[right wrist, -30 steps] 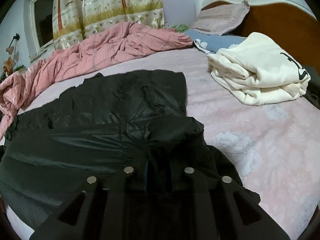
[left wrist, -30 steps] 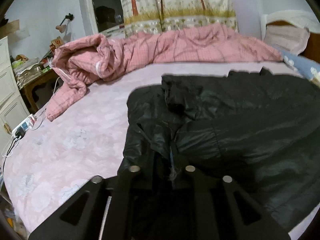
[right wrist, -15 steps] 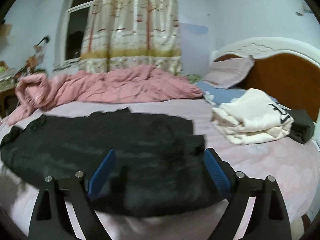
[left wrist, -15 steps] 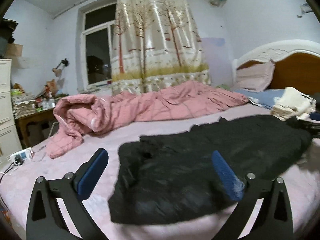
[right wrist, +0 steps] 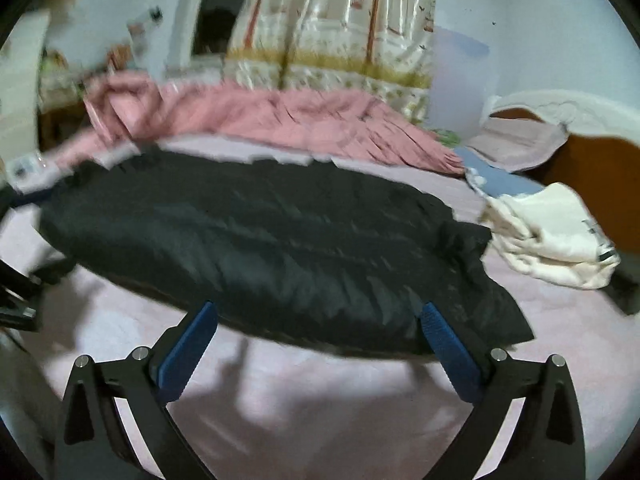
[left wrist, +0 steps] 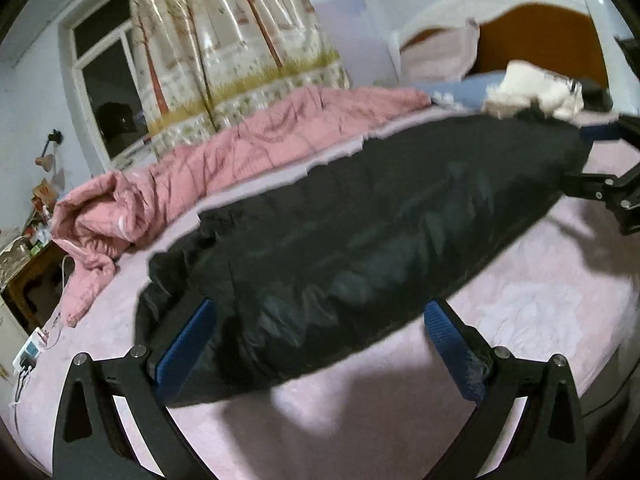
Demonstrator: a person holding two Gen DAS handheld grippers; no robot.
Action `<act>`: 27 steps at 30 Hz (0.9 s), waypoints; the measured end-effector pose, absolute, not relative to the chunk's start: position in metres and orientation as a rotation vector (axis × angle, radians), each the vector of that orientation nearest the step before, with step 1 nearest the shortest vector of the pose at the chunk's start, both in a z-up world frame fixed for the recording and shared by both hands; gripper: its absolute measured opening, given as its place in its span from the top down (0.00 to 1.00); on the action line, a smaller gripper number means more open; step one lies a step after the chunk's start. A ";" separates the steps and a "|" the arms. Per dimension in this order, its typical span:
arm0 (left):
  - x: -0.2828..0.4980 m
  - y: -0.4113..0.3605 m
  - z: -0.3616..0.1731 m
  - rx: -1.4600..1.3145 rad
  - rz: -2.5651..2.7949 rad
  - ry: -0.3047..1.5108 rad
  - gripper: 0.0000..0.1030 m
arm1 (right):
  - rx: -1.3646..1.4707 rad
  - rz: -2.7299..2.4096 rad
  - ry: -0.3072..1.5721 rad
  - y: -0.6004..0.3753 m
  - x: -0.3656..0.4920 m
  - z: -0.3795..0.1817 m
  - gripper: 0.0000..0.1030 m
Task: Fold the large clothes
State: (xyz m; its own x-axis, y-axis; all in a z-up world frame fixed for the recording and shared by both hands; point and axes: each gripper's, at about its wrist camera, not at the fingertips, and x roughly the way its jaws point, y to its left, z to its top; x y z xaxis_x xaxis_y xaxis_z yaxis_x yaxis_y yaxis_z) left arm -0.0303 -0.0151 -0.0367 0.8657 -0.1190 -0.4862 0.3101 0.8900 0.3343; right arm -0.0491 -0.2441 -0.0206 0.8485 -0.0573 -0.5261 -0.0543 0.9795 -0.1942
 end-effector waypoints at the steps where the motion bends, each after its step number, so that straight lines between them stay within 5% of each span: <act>1: -0.027 -0.017 -0.041 0.438 -0.218 0.491 0.00 | -0.222 -0.022 0.591 -0.242 -0.043 -0.025 0.00; 6: -0.019 -0.026 -0.057 0.512 -0.166 0.523 0.00 | -0.335 -0.108 0.705 -0.233 -0.022 -0.045 0.00; 13: -0.005 -0.018 -0.054 0.477 -0.050 0.507 0.00 | -0.517 -0.234 0.610 -0.219 -0.019 -0.047 0.00; 27: 0.004 0.009 -0.050 0.381 0.001 0.540 0.00 | -0.377 -0.253 0.657 -0.249 -0.009 -0.040 0.00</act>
